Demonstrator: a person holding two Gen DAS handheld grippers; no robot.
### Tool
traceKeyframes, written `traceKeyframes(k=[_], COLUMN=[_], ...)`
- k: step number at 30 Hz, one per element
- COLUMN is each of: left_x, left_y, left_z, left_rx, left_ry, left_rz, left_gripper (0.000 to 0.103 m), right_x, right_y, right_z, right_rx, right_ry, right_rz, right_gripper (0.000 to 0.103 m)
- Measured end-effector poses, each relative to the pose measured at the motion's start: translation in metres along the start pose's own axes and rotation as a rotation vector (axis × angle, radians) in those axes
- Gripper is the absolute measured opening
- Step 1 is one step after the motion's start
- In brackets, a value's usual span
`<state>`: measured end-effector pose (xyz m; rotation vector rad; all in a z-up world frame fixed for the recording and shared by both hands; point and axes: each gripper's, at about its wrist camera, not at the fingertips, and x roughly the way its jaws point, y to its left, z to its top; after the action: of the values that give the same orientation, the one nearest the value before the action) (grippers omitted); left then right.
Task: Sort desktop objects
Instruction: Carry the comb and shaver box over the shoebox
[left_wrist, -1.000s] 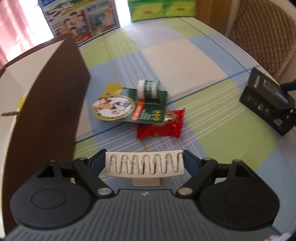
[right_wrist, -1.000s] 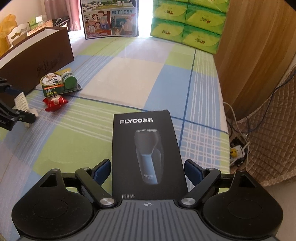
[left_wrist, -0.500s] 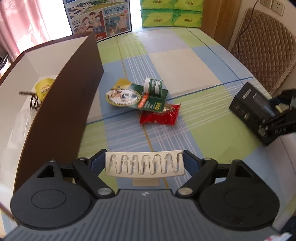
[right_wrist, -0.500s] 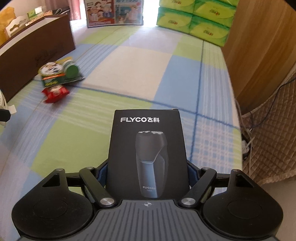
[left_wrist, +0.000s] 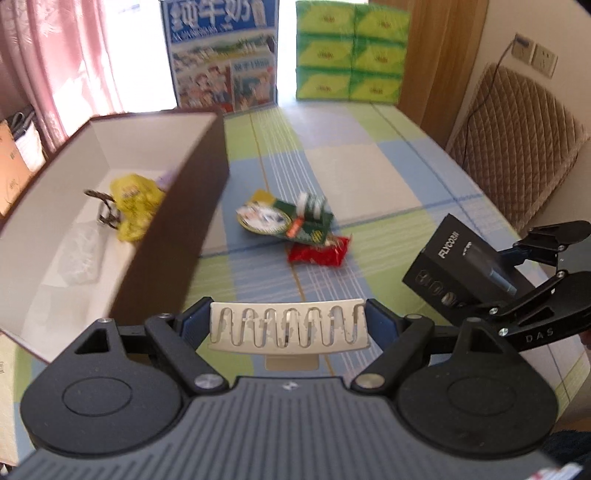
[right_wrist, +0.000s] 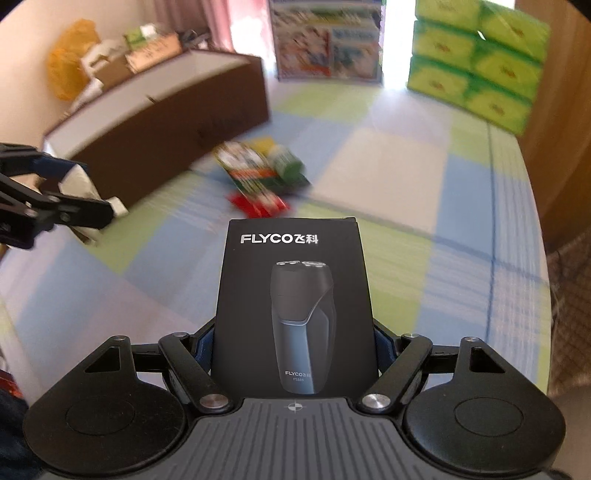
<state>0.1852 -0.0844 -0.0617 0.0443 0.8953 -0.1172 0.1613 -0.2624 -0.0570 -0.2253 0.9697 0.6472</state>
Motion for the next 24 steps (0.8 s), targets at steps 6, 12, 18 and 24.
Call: traceKeyframes(k=[6, 12, 18, 24], left_x=[-0.039, -0.067, -0.073, -0.067], left_y=[0.028, 0.071, 0.121, 0.162], left_z=[0.010, 0.018, 0.026, 0.029], left_rx=[-0.039, -0.078, -0.124, -0.130], left_ry=[-0.091, -0.141, -0.150, -0.139], left_rz=[0.039, 0.131, 0.217, 0.256], left_gripper=[0.084, 0.084, 0.084, 0.084], right_x=[-0.010, -0.003, 0.014, 0.040], right_y=[0.036, 0.081, 0.129, 0.169], right_z=[0.040, 0.080, 0.122, 0.160], right_rx=[-0.057, -0.117, -0.222, -0.305], right_ry=[-0.065, -0.108, -0.156, -0.177], right_rz=[0.069, 0.131, 0.172, 0.181], right_gripper=[0.076, 0.076, 0.076, 0.076])
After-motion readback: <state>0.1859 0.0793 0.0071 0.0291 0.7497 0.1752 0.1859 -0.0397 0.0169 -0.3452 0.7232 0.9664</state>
